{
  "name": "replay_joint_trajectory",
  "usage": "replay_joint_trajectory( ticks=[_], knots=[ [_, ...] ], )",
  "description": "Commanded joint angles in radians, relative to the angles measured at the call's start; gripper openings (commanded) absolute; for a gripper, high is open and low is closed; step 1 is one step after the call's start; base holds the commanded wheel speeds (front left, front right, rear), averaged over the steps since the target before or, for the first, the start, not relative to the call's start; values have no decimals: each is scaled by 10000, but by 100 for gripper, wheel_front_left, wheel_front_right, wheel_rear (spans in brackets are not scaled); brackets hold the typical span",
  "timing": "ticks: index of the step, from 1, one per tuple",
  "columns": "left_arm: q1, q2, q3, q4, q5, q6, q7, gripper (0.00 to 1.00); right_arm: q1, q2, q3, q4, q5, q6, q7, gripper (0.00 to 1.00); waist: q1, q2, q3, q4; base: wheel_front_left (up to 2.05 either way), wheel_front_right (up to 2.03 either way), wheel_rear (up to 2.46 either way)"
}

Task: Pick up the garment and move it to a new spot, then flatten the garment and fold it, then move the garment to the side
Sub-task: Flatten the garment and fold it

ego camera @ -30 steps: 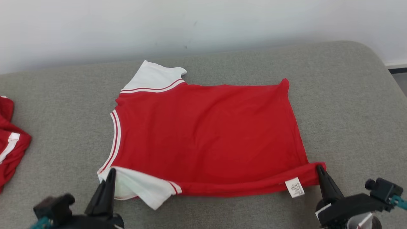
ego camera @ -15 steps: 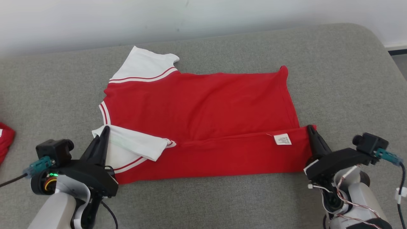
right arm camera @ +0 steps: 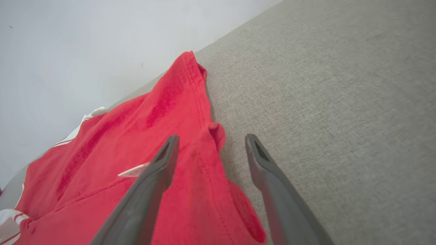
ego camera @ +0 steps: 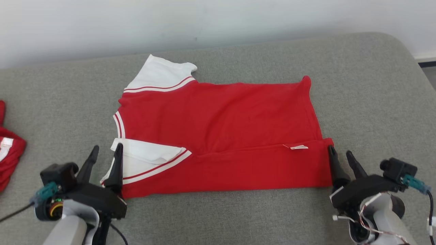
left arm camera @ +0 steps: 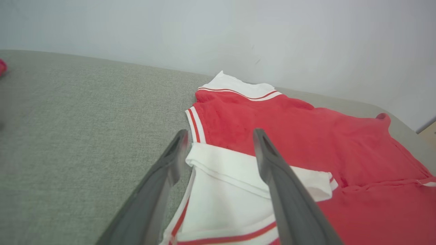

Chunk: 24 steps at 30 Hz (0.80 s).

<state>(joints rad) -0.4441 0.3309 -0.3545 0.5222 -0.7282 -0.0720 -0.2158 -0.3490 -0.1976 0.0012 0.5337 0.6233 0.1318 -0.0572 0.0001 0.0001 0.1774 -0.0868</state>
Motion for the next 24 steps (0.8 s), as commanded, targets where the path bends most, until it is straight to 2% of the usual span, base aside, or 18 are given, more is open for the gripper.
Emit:
replay_joint_trajectory(
  ticks=[1,6,10,18,24],
  knots=[
    [276,-19,25,6,44,-47,-105,100,214,-26,37,-42,-26,-23,-108,100,-1,-1,-212,105,0,0,0],
    [1091,11,100,-267,122,142,-325,100,998,-288,60,-317,-352,-23,-365,100,-1,-1,-425,206,0,0,0],
    [1738,80,58,-421,105,270,-290,100,1421,-106,-82,-483,-391,-23,-288,100,-1,-1,-414,243,0,0,0],
    [1769,151,-220,-166,298,357,-29,100,1344,23,-65,-431,-792,-23,-198,100,-1,-1,-272,212,0,0,0],
    [1536,-65,-368,476,139,285,273,100,1089,147,-81,-1,-1128,-23,-61,100,-1,-1,-165,128,0,0,0]
  ],
)
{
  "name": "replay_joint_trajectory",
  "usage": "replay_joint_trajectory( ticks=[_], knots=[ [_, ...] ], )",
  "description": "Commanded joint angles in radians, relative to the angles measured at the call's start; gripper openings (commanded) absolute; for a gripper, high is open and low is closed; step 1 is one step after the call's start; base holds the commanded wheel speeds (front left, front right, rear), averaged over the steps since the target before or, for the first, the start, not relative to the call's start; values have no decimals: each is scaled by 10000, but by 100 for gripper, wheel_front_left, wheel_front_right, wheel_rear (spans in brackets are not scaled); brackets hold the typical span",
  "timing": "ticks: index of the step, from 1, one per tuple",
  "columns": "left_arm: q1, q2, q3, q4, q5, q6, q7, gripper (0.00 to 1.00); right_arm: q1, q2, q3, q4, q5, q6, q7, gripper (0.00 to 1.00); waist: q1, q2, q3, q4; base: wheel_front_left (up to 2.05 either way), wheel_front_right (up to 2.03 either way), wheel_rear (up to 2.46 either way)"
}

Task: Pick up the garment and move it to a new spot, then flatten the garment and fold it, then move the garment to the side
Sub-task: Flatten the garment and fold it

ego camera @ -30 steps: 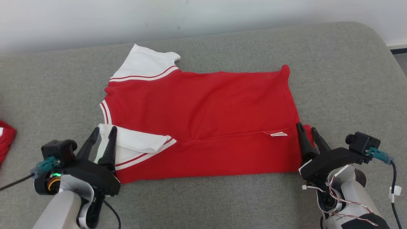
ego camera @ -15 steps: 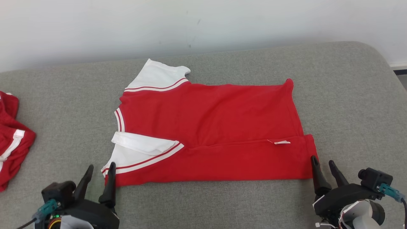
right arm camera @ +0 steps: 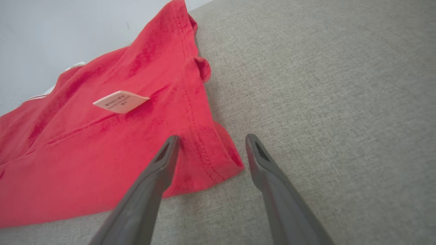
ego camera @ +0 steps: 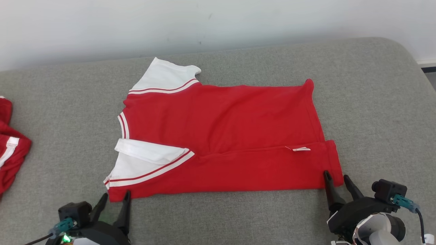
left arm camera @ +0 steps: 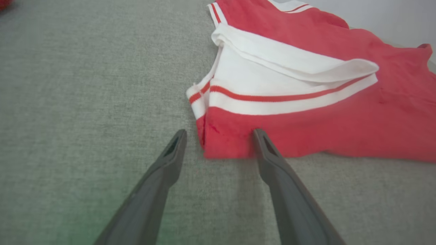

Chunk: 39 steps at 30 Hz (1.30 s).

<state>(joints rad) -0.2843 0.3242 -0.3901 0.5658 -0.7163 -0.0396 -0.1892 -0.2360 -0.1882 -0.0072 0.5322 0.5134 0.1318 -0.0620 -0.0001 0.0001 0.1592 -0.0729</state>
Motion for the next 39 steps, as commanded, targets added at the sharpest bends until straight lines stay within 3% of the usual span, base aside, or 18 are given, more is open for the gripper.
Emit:
replay_joint_trajectory(
  ticks=[1,2,3,15,27,38,39],
  knots=[
    [-127,-11,-20,173,-8,-61,28,91,-109,115,52,83,-38,-23,16,100,1,-1,36,-19,0,0,0],
    [-184,-62,-9,315,-79,-116,28,56,-170,164,91,139,-73,-23,20,52,1,-1,49,-27,0,0,0],
    [-205,-110,-31,452,-111,-174,34,0,-204,182,110,202,-111,-23,-9,0,1,-1,50,-31,0,0,0],
    [332,-588,29,632,-381,-436,-551,0,340,12,52,223,31,-23,-441,0,1,-1,-578,365,0,0,0],
    [2108,-791,-58,-1183,-250,52,-666,0,2178,-2,-748,-1734,-146,-24,313,0,1,-1,-926,796,0,0,0],
    [2740,-732,-177,-1899,-333,396,-422,0,3199,658,-1491,-3129,-682,-24,1317,0,1,-1,-985,896,0,0,0],
    [2749,-720,-151,-1938,-274,434,-461,40,3220,702,-1533,-3208,-773,-24,1312,69,1,-1,-986,893,0,0,0]
  ],
)
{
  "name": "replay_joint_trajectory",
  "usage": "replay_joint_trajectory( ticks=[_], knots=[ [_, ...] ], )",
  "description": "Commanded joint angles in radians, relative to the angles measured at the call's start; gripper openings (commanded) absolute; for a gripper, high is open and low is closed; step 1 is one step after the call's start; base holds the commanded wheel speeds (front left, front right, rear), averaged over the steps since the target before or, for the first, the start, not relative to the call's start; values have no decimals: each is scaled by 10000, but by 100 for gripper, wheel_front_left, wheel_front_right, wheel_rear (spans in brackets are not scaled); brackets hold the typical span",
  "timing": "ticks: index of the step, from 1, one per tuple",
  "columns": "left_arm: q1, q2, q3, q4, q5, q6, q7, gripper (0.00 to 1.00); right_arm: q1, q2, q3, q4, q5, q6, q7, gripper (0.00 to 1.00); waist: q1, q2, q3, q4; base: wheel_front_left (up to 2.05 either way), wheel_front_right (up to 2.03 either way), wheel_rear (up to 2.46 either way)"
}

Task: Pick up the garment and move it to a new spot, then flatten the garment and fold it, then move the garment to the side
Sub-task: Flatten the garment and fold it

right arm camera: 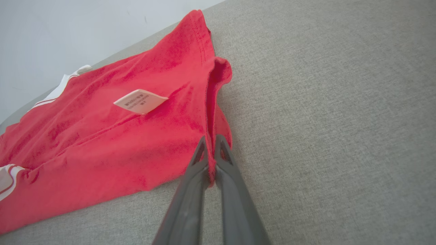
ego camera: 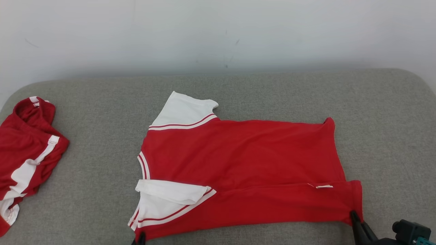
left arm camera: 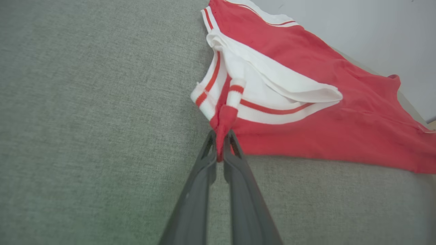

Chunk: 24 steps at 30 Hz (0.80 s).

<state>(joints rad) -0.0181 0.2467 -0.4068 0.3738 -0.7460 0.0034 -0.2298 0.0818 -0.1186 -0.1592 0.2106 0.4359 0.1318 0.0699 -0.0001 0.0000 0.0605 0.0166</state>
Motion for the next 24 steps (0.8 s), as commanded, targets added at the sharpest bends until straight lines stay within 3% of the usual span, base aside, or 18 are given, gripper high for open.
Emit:
replay_joint_trajectory(
  ticks=[1,2,10,14,24],
  knots=[
    [118,54,49,-55,69,64,-99,91,65,58,-48,-74,-74,-24,-47,100,1,0,-6,-7,0,0,0],
    [148,59,78,-72,104,97,-115,100,71,93,-81,-122,-135,-24,-106,100,1,0,-14,-14,0,0,0],
    [261,136,817,-589,626,299,-351,100,-138,214,-160,-483,-682,-24,-1161,100,1,0,-226,-73,0,0,0],
    [400,17,1738,-1383,1304,367,-351,100,-187,271,-47,-660,-877,-24,-1727,100,1,0,-376,-72,0,0,0],
    [727,-396,3445,-2602,3098,64,-358,100,-295,429,428,-906,-1363,-24,-2806,100,1,0,-662,-10,0,0,0]
  ],
)
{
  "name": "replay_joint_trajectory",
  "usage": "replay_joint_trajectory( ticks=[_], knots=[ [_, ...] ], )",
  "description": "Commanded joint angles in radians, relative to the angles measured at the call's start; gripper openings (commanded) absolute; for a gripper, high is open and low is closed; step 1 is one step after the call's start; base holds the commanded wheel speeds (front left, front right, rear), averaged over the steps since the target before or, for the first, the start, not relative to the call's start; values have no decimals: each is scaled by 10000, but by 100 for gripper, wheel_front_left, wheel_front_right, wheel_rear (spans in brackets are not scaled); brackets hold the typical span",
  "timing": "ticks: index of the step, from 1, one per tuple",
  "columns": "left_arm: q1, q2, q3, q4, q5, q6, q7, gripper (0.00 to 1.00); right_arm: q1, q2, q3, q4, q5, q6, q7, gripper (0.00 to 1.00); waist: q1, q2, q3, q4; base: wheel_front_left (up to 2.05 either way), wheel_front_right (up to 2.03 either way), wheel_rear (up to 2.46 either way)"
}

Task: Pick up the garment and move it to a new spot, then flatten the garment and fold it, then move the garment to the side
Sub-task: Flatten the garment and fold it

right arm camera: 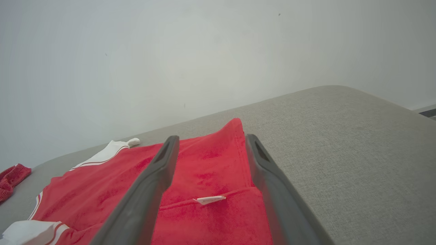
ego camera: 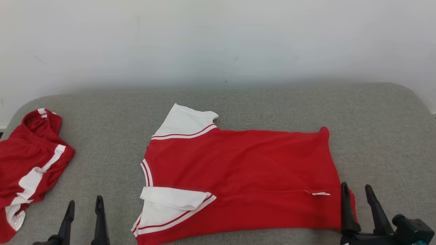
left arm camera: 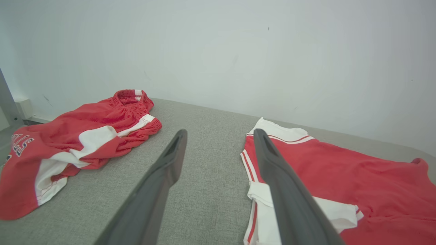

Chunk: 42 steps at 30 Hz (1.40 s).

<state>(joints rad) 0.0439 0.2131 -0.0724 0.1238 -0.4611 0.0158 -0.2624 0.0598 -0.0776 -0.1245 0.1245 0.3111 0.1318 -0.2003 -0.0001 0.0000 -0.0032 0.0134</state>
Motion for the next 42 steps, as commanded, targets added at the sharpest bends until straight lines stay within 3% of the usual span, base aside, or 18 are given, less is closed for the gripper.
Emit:
replay_joint_trajectory(
  ticks=[1,6,17,34,42],
  knots=[
    [138,-80,178,-131,406,-57,-33,100,-91,-2,168,-75,-169,-24,-197,100,1,0,-39,34,0,0,0],
    [148,-71,289,-40,1450,-109,-33,100,-131,-160,648,-200,-827,-24,-531,100,1,0,-98,77,0,0,0],
    [287,-502,600,501,2415,-486,-34,100,-66,12,1141,-46,-1880,-24,-654,100,1,0,-94,145,0,0,0],
    [433,-988,1233,837,2970,-968,-35,100,-77,153,1042,359,-2225,-24,-657,100,1,0,91,87,0,0,0],
    [-918,-277,1347,1173,2655,-1386,-35,100,-1403,-123,970,1173,-1968,-24,-656,100,1,0,624,-454,0,0,0]
  ],
)
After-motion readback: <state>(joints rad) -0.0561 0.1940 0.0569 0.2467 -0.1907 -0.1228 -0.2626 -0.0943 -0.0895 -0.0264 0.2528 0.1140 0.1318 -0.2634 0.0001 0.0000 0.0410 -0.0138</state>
